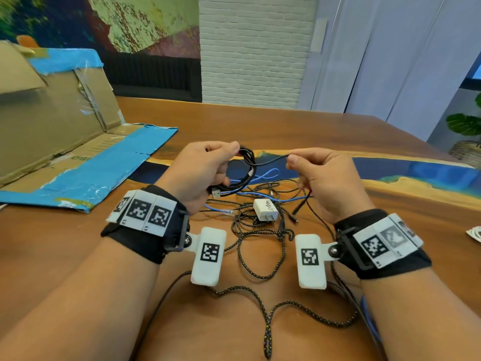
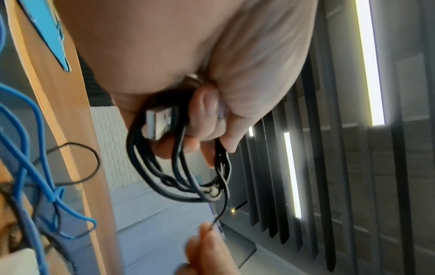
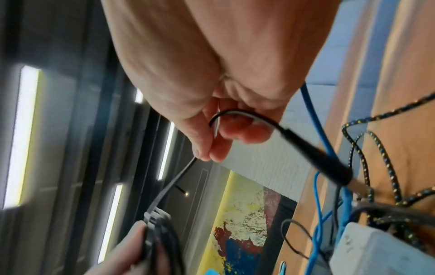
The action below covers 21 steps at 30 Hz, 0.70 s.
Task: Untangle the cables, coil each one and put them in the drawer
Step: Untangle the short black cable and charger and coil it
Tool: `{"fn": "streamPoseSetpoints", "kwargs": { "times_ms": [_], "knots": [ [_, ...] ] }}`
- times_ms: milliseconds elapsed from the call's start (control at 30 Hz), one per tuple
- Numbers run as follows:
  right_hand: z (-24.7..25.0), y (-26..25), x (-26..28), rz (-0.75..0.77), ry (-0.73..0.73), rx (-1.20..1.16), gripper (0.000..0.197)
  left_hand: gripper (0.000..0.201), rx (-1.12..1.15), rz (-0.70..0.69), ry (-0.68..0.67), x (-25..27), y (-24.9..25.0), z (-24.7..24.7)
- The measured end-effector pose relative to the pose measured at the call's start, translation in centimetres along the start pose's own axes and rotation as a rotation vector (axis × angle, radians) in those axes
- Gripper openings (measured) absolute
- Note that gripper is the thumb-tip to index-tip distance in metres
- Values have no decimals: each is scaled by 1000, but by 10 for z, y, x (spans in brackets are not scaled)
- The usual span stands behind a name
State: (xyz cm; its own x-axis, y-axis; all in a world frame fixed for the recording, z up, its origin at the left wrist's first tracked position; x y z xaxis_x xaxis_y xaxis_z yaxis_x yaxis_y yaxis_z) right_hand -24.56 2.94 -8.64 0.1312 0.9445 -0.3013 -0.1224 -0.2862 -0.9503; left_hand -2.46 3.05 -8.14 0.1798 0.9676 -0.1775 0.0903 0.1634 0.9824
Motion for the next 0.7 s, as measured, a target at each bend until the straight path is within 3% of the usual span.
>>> {"fn": "streamPoseSetpoints", "kwargs": {
  "times_ms": [100,200,267,333,367,433,533,700],
  "knots": [
    [-17,-2,4,72,-116,233,9,57,145,-11,-73,2,6,-10],
    [-37,-2,12,64,-209,297,4,56,284,-11,-141,5,7,-27],
    [-51,-2,18,52,-246,170,19,50,340,2,-167,7,3,-37],
    [-63,3,25,-28,-294,-113,41,39,350,-2,-154,8,0,-42],
    [-69,5,28,-67,-326,-222,43,36,337,-12,-130,8,1,-40],
    [-75,7,31,-119,-397,-344,33,35,280,-53,-61,7,4,-33],
    [-78,9,34,-148,-480,-424,40,25,192,-130,19,8,10,-25],
    [-73,6,30,-84,-401,-333,23,24,19,-221,74,8,13,-24]
  ]
}}
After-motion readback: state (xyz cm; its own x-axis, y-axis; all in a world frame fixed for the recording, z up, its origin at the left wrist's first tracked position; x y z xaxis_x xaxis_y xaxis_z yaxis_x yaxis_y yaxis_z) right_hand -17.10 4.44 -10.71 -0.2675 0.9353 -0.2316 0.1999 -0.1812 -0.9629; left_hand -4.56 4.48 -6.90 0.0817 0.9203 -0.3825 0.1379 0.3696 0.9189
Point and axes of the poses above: each hand's wrist, its own x-axis away from the middle knuckle, its own z-axis out of the back of the hand, y = z × x, the point moved 9 cm from there along -x, towards the middle knuckle, and after that the axes turned 1 degree about z, right-handed, at the moved point
